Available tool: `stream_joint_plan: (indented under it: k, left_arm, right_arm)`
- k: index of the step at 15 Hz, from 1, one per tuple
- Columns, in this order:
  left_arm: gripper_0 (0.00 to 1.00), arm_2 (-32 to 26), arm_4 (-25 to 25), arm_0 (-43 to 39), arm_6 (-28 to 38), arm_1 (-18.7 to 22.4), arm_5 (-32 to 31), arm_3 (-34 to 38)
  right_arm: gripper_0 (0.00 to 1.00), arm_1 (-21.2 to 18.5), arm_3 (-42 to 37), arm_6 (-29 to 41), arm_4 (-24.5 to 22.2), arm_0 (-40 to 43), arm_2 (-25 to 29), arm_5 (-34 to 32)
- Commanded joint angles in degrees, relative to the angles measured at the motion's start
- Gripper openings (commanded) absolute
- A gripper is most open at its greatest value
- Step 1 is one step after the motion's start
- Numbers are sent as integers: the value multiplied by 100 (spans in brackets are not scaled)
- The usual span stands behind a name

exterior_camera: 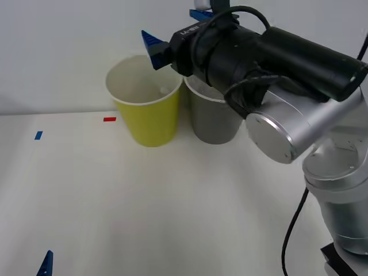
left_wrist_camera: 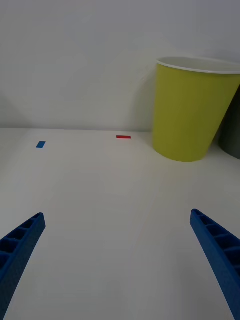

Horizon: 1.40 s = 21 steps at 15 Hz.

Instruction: Put cans in the gray bin and PET bottles in the light green bin.

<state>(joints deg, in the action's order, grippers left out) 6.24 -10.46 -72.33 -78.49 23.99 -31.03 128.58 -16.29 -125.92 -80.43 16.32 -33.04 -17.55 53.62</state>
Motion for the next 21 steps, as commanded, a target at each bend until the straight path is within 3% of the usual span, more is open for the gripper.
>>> stream_joint_plan:
  k: [1, 6, 14, 18, 21]
  left_arm:
    - [100, 0, 0, 0, 0, 0, 0, 0]
    - [100, 0, 0, 0, 0, 0, 0, 0]
    - [100, 0, 0, 0, 0, 0, 0, 0]
    - [100, 0, 0, 0, 0, 0, 0, 0]
    - [100, 0, 0, 0, 0, 0, 0, 0]
  right_arm:
    - [94, -155, -284, 27, 178, 307, 375, 9]
    - [94, -480, -855, 62, 547, 1001, 1096, 17]
    - [94, -928, -1374, 36, 582, 2364, 2133, -115]
    - [94, -1174, -1365, 80, 108, 3330, 2274, -958]
    - [94, -1394, -1128, 176, -112, 4148, 2265, -2075]
